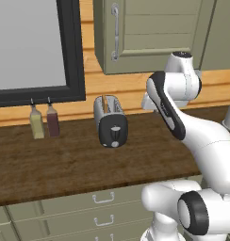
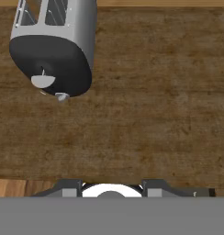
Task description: Start the toaster. Once the lever pops up, take the bread to the plate on the dining counter.
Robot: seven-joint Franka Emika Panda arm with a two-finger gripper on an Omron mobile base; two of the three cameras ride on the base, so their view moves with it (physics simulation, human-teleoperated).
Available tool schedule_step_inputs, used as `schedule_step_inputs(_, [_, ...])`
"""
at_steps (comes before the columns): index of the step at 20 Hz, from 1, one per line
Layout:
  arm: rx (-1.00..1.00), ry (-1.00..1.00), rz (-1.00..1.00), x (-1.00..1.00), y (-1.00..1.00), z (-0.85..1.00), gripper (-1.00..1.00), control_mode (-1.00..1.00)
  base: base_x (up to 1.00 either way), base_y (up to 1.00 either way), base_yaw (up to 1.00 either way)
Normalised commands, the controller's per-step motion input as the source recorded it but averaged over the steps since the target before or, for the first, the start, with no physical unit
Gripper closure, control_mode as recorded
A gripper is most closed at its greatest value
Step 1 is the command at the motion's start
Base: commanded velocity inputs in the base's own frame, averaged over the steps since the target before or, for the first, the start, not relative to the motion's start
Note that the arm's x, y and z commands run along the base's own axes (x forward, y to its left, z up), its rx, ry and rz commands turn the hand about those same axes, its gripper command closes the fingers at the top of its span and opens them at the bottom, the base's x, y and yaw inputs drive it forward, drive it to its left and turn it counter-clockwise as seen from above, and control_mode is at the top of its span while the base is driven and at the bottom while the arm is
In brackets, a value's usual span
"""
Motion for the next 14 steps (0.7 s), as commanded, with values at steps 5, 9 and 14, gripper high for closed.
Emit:
schedule_step_inputs(5, [0.00,0.00,0.00,-0.12,0.03,0.00,-1.00,-1.00,0.00,0.00,0.00])
schedule_step_inputs(9, [-0.01,0.00,0.00,-0.03,0.53,0.00,-1.00,-1.00,0.00,0.00,0.00])
schedule_step_inputs(14, [0.00,-0.05,0.00,0.00,0.72,0.00,-1.00,-1.00,0.00,0.00,0.00])
